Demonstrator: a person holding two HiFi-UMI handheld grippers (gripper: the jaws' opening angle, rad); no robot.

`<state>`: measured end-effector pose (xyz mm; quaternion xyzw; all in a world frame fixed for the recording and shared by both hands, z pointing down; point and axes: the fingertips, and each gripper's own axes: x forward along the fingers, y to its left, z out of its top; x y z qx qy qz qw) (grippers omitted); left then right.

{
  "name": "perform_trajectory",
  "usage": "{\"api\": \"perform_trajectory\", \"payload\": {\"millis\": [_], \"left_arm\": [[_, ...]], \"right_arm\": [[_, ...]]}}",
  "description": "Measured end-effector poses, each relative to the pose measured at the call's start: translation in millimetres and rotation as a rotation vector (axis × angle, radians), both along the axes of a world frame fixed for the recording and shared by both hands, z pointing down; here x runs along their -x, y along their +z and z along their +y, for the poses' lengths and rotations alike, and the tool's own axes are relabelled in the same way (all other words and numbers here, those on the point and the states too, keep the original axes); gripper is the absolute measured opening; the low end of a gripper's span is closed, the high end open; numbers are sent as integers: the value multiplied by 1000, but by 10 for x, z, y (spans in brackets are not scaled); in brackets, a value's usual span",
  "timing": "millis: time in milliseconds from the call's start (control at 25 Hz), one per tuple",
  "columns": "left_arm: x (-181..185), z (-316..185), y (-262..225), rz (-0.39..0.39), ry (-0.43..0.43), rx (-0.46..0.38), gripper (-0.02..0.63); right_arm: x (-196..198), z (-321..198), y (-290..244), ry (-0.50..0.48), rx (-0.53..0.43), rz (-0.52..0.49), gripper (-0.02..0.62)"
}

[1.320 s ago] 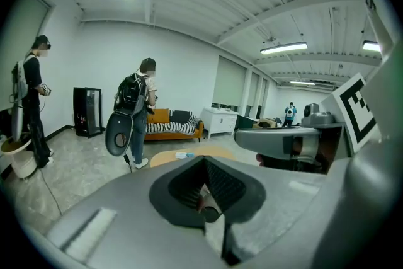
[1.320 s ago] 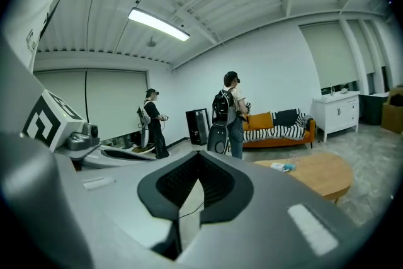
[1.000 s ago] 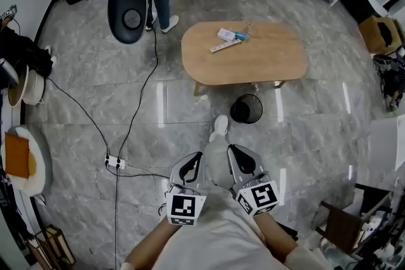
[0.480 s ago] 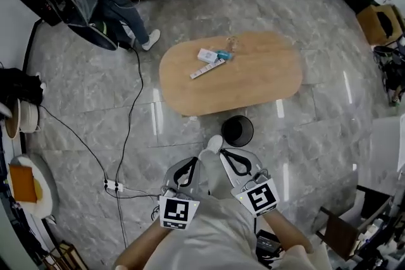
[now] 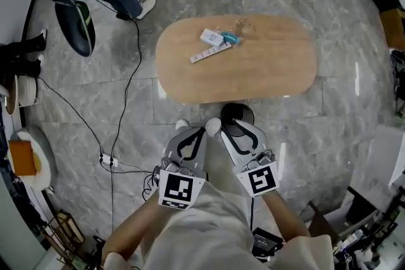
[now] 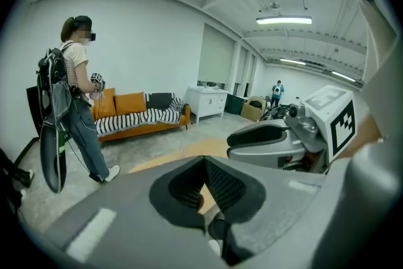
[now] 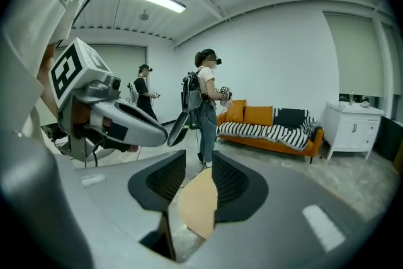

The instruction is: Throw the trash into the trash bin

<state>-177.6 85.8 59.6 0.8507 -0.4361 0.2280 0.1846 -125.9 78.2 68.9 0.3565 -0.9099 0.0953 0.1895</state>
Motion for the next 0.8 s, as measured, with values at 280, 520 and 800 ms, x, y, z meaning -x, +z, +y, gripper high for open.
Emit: {"api": "perform_trajectory", "payload": {"millis": [280, 520, 800], "left_arm": [[-32, -347, 415, 17, -7, 69, 0], [-63, -781, 837, 26, 30, 97, 0], [-16, -1296, 1373, 6, 63, 128, 0]], "right_arm": [[25, -454, 506, -35, 33, 50, 218], [37, -1056, 983, 25, 41, 64, 253], [78, -1706, 1560, 88, 76, 93, 267]]}}
